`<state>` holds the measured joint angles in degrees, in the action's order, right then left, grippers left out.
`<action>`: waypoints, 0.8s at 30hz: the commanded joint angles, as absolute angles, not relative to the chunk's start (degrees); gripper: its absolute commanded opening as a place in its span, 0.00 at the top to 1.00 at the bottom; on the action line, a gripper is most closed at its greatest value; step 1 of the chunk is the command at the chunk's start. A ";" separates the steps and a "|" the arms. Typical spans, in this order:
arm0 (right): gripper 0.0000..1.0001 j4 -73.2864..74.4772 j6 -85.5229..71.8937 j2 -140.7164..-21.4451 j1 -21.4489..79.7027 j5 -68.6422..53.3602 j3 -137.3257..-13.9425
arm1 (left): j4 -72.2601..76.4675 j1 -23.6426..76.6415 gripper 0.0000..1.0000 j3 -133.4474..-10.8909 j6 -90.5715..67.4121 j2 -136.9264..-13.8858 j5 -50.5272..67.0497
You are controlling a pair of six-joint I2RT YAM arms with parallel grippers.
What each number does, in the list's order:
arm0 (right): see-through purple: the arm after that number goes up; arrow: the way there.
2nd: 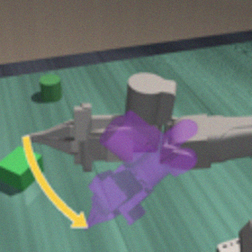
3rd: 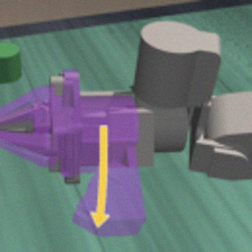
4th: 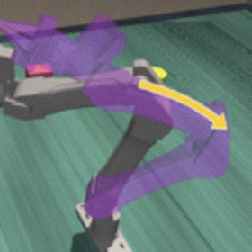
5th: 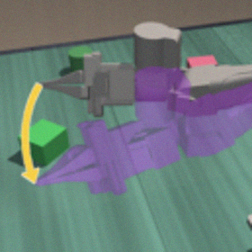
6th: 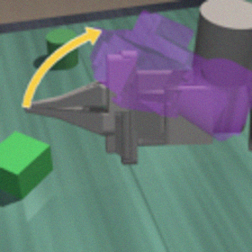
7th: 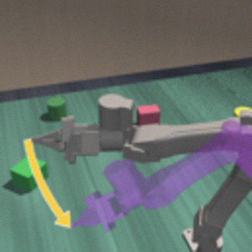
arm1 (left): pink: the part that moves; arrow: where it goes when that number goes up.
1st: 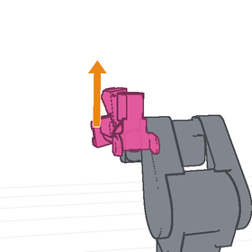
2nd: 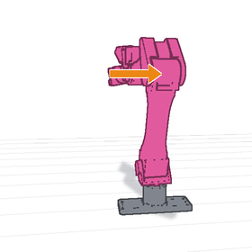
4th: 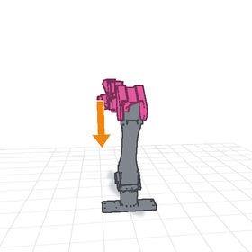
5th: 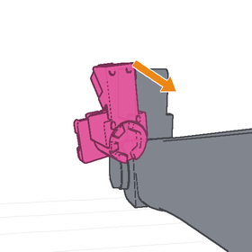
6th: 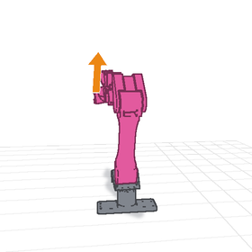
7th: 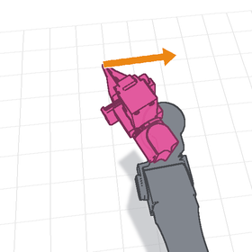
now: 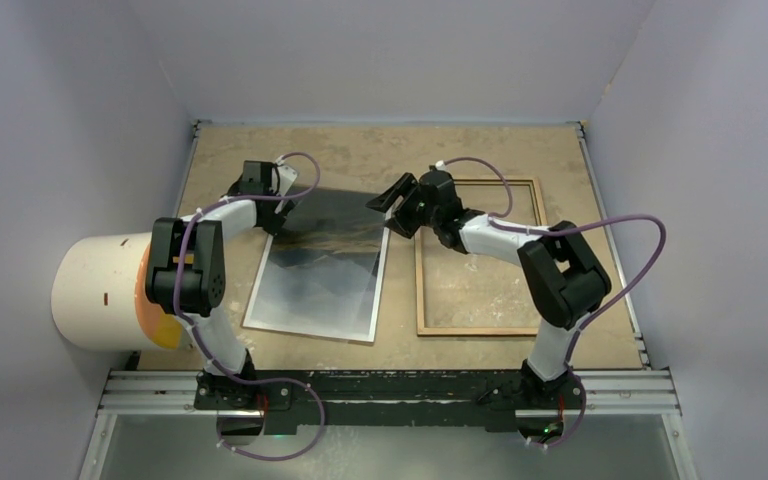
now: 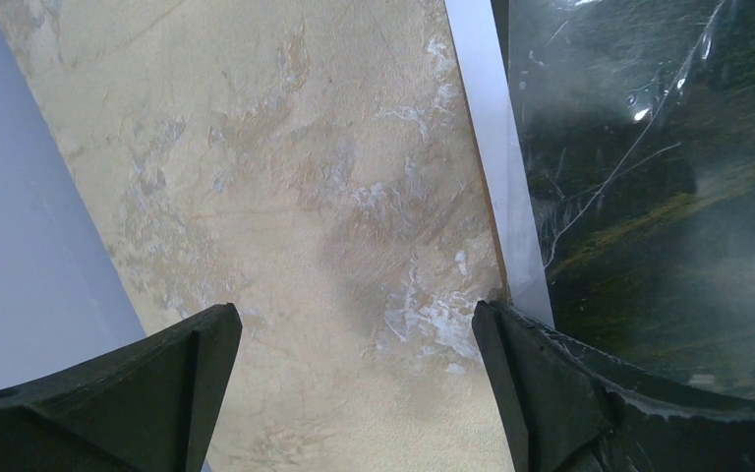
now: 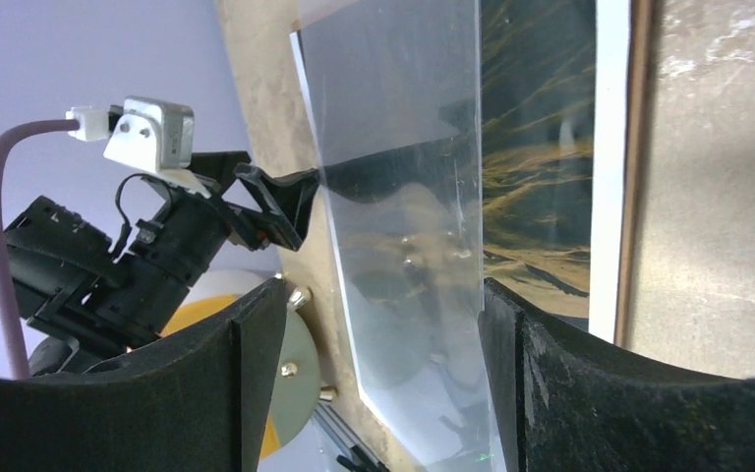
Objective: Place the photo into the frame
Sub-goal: Pick up the photo frame item at the center of the board.
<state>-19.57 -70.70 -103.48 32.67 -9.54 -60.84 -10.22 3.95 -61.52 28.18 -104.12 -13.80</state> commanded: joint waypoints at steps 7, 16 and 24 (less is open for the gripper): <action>0.32 -27.73 -70.57 -104.39 33.05 -16.15 -63.53 | -20.61 5.58 0.00 -57.33 27.64 -107.40 -7.38; 0.34 -28.54 -67.98 -102.24 33.05 -17.74 -64.72 | -20.53 5.55 0.00 -57.97 27.06 -107.60 -8.61; 0.33 -24.93 -63.86 -100.60 33.05 -16.04 -66.81 | -20.55 5.19 0.00 -59.00 25.43 -108.24 -9.30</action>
